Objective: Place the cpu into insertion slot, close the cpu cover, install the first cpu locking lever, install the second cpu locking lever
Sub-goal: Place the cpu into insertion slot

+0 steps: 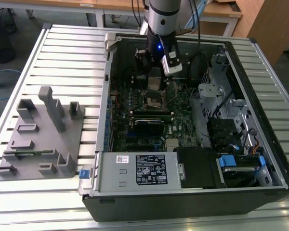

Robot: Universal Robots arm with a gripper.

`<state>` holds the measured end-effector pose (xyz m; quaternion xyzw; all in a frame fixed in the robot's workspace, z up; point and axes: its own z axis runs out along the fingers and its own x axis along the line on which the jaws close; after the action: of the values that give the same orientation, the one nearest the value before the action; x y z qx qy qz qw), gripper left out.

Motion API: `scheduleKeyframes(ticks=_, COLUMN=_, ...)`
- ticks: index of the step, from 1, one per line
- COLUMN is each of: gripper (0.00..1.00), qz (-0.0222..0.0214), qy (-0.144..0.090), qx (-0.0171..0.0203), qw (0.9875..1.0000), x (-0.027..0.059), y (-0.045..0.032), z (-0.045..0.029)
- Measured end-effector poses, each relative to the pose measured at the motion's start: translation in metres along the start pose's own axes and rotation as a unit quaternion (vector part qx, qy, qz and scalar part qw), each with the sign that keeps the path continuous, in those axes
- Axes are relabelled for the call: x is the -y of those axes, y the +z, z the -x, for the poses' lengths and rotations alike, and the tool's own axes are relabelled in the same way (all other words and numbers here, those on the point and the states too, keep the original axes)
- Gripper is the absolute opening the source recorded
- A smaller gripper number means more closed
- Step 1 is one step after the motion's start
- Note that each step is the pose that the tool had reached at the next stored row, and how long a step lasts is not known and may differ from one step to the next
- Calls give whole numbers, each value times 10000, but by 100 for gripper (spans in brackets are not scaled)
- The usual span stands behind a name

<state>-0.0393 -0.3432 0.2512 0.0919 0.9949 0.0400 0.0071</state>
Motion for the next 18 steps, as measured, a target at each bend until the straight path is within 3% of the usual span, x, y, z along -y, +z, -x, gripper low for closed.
scheduleKeyframes(ticks=10, gripper=54, qz=0, qy=37, qx=3, qw=10000, x=0, y=1, z=0)
scheduleKeyframes(ticks=18, gripper=54, qz=-4, qy=565, qx=45, qw=9984, x=1, y=14, z=0)
